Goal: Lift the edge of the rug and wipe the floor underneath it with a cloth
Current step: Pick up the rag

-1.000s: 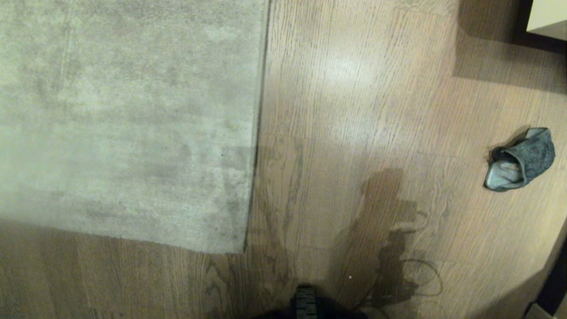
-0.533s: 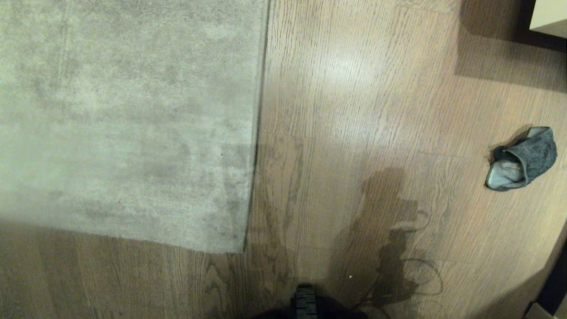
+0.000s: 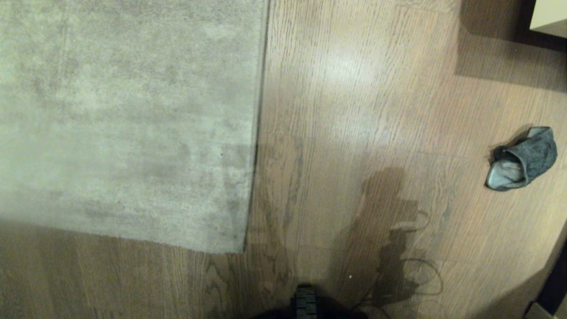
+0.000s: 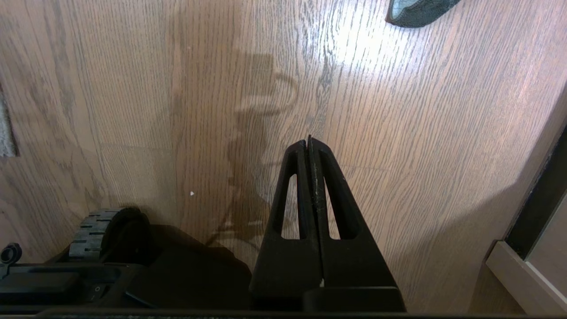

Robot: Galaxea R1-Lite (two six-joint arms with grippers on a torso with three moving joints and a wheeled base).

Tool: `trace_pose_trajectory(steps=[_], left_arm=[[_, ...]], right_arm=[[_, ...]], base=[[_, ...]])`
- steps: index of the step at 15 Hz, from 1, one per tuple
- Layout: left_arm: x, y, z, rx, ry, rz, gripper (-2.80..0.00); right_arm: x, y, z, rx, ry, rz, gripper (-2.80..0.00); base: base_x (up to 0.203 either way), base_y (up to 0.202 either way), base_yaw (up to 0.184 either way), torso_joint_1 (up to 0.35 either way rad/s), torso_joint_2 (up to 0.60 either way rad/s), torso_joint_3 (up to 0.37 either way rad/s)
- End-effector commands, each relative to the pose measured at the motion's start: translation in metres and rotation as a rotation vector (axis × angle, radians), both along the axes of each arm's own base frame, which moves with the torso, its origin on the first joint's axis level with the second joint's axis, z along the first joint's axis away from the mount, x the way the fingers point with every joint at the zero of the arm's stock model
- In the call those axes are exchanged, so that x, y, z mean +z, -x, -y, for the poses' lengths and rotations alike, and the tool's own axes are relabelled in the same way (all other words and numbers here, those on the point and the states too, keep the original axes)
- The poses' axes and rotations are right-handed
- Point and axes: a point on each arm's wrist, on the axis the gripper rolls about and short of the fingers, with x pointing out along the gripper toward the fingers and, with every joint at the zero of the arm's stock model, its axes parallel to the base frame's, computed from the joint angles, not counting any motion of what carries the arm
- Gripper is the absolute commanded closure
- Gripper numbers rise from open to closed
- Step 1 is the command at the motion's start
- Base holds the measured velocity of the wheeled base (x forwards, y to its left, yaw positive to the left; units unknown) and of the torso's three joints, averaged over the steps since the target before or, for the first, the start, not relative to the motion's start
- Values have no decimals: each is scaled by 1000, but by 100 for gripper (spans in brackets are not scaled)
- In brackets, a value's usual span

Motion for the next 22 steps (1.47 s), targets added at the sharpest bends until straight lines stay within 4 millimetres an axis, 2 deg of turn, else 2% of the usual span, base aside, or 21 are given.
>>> trace_pose_trajectory(steps=[1, 22], left_arm=[[0, 0, 0, 1, -1, -1, 0], [0, 0, 0, 1, -1, -1, 0]], right_arm=[[0, 0, 0, 0, 0, 1, 0], [0, 0, 0, 1, 6, -1, 0]], base=[[0, 0, 0, 0, 0, 0], [0, 0, 0, 0, 0, 0]])
